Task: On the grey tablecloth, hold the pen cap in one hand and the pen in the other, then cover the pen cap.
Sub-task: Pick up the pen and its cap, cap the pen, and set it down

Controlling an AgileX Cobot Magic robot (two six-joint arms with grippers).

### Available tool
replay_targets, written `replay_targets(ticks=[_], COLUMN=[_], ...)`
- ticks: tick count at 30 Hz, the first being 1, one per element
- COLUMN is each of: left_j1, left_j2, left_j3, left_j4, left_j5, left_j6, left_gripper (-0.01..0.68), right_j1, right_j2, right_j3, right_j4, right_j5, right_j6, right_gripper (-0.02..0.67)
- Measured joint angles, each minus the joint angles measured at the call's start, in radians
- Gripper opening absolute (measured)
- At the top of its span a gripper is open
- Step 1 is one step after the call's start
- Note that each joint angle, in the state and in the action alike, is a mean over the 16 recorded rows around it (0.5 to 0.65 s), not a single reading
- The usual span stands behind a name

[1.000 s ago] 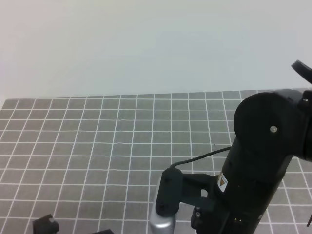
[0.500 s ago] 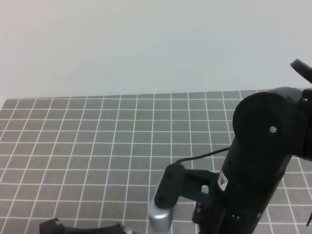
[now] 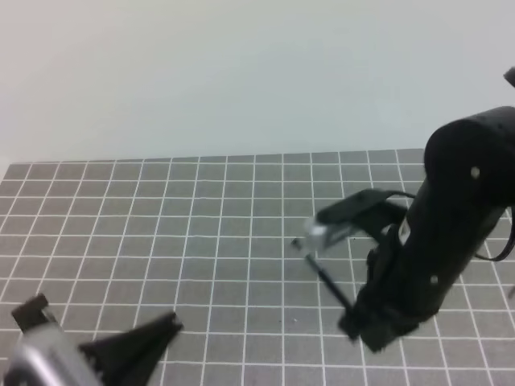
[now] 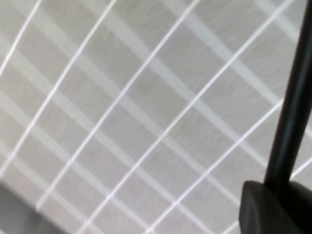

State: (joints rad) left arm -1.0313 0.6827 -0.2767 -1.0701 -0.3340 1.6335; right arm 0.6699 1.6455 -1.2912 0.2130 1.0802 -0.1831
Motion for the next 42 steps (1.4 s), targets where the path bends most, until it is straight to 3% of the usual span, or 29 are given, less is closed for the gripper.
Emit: replay_targets(ticks=[8, 14, 32, 42], left_j1=[0.0, 0.0, 0.0, 0.0], left_j2=[0.147, 0.227, 0.259, 0.259], left_j3=[-0.108, -0.175, -0.196, -0.196], left_j4=[-0.495, -0.705, -0.758, -0.758], left_j5=[-0.217, -0.311, -0.306, -0.302], left_j6=[0.207, 0.284, 0.259, 0.25], left_gripper=[0.008, 0.008, 0.008, 0.008], right_j1=[-0.112, -0.137, -0.152, -0.154], right_j2=[0.104, 0.197, 0.315, 0.332], right_j3=[0.0, 0.0, -0.002, -0.01], right_j4=[0.021, 0.023, -0.006, -0.021], right_j5=[-0.152, -0.245, -0.332, -0.338], right_j6=[0.146, 0.244, 0.36, 0.348], right_gripper=[0.066, 0.066, 0.069, 0.203])
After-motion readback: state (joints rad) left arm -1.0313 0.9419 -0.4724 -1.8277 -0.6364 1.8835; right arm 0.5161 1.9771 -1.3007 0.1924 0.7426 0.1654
